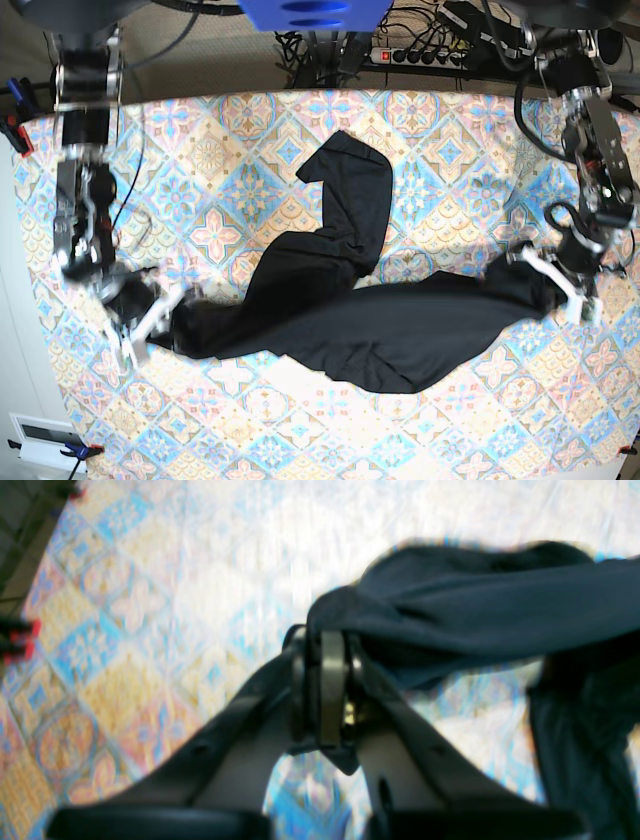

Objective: Layout the t-shirt on the table in an organized manner, then fold the t-shirt properly

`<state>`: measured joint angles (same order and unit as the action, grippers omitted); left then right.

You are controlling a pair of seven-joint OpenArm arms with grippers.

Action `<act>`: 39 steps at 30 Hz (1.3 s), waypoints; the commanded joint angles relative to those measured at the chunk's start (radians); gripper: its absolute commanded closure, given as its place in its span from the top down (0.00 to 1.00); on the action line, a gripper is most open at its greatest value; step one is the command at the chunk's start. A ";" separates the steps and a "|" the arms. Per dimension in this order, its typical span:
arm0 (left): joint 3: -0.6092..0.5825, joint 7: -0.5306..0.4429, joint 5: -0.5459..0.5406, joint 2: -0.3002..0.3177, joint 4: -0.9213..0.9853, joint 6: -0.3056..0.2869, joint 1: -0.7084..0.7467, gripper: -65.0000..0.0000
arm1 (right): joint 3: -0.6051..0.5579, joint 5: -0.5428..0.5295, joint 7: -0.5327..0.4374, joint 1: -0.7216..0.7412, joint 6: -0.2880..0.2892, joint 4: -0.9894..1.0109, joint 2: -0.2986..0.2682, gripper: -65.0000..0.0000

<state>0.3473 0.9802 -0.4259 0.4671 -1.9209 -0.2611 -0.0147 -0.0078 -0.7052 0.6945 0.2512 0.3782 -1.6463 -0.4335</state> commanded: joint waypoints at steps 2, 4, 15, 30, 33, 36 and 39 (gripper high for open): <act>0.008 -0.031 -0.009 -0.001 -0.021 0.000 0.055 0.00 | 0.021 -0.017 -0.039 -0.068 0.008 -0.085 -0.020 0.00; 0.008 -0.031 -0.009 -0.005 -0.021 0.000 0.109 0.00 | 0.044 -0.017 -0.037 -0.152 0.008 -0.134 -0.020 0.00; 0.006 -0.022 -0.006 0.037 -0.030 -0.002 0.361 0.00 | 0.081 -0.015 0.175 -0.441 0.008 -0.248 -0.077 0.00; -0.001 0.024 -0.009 0.177 -0.075 -0.005 0.546 0.00 | 0.068 0.043 0.371 -0.507 0.008 -0.271 -0.156 0.24; -0.020 0.128 -0.012 0.177 -0.125 -0.007 0.549 0.00 | 0.071 0.104 0.367 -0.507 0.008 -0.308 -0.156 0.23; -0.046 0.147 -0.057 0.206 -0.128 -0.007 0.548 0.00 | 0.071 0.134 0.367 -0.505 0.008 -0.332 -0.153 0.23; -0.044 0.148 -0.129 0.246 -0.128 -0.007 0.554 0.00 | 0.067 0.138 0.363 -0.497 0.008 -0.332 -0.138 0.23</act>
<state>0.2932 1.1343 -0.5457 0.7006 -2.0354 -0.2699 0.5381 0.0547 -0.5552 1.0756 -0.2581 0.3855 -1.9625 -0.5610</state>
